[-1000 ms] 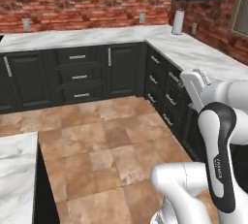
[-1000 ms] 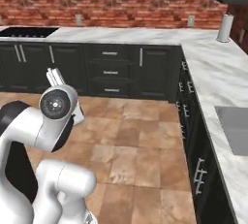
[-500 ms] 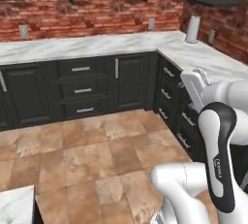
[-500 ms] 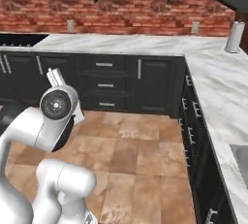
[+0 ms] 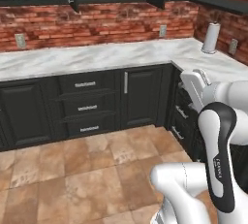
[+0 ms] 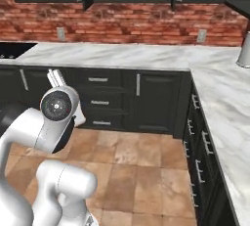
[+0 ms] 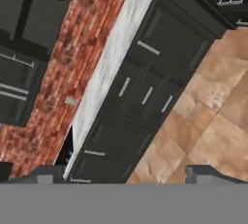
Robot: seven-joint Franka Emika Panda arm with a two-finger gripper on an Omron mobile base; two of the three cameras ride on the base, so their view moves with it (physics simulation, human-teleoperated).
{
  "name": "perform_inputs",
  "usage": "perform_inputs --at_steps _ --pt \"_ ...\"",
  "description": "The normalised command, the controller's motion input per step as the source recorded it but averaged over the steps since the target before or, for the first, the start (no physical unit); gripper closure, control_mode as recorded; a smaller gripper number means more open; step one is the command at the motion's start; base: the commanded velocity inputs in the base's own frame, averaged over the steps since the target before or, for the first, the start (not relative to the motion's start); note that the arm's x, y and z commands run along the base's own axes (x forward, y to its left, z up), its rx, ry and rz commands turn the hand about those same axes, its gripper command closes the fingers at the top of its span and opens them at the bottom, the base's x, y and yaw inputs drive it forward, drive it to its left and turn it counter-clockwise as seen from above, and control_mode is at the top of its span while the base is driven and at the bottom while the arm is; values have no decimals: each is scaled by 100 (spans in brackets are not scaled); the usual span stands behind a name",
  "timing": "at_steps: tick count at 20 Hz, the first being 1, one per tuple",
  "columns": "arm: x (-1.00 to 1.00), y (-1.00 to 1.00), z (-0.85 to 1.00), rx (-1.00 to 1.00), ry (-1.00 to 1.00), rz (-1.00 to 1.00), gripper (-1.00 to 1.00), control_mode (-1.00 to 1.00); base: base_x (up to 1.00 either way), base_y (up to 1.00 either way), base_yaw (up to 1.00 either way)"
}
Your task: Take the smaller bowl and place it next to the appetizer plate on the dining counter , and place the larger bowl next to the plate with cooked food.
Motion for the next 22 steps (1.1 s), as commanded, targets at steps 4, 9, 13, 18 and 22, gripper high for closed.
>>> perform_inputs --at_steps 4,9,13,18,22 --pt "0 0 0 0 0 0 -100 100 100 -17 0" --pt "0 0 0 0 0 0 -100 100 100 -27 0" --pt "0 0 0 0 0 0 -100 100 100 -41 0" --pt "0 0 0 0 0 0 -100 100 100 -27 0" --pt "0 0 0 0 0 0 -100 100 97 -25 0"
